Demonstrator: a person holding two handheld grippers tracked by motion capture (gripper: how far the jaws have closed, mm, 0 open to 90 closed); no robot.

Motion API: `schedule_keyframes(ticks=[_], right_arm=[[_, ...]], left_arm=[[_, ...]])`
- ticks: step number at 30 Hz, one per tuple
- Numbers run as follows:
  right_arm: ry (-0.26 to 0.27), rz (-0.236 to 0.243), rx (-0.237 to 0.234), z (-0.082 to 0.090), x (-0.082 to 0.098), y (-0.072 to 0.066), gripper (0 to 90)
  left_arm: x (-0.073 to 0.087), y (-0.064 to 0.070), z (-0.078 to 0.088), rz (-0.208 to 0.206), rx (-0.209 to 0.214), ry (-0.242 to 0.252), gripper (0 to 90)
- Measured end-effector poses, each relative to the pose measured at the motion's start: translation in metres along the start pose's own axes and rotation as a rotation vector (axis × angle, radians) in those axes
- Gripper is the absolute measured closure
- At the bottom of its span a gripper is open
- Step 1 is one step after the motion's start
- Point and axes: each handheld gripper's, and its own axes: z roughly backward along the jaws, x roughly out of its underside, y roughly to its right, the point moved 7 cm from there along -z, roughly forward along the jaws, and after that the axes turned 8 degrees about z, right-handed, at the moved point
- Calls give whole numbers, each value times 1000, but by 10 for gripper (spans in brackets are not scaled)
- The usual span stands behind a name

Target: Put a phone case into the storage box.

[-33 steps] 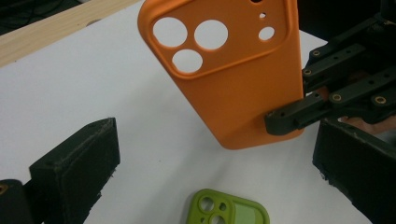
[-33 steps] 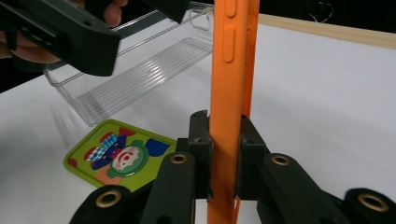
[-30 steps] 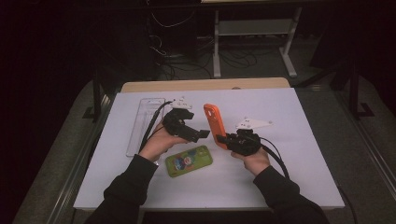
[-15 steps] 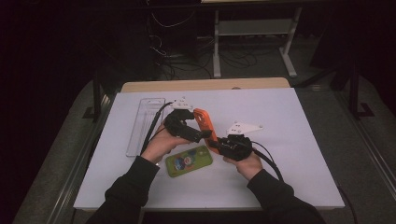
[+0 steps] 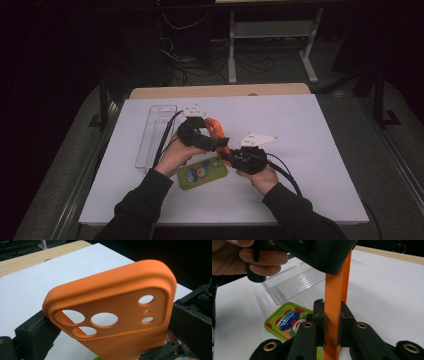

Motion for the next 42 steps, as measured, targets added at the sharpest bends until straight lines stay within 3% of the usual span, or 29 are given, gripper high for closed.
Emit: schedule_keyframes(ticks=[11, 16, 28, 32, 37, 38, 39, 42], right_arm=[[-32, 33, 15, -4, 5, 1, 788], [-43, 56, 25, -6, 8, 2, 788], [-60, 55, 22, -6, 10, 1, 783], [-64, 60, 22, -7, 10, 2, 767], [-83, 58, 9, -7, 12, 2, 577], [-87, 55, 0, -6, 12, 2, 528], [-91, 52, 2, -6, 13, 3, 492], [-106, 47, 12, -5, 14, 6, 406]], left_arm=[[2, 0, -1, 47, -2, 32, 78], [2, 1, -1, 35, 2, 34, 107], [2, 1, -2, 30, 18, 29, 134], [2, 2, -1, 17, 3, 31, 137], [-1, -1, 4, 16, -10, 50, 140], [-2, -4, 5, -5, -17, 48, 141], [-2, -3, 6, 16, -22, 52, 141], [-3, -5, 8, 10, -28, 56, 141]])
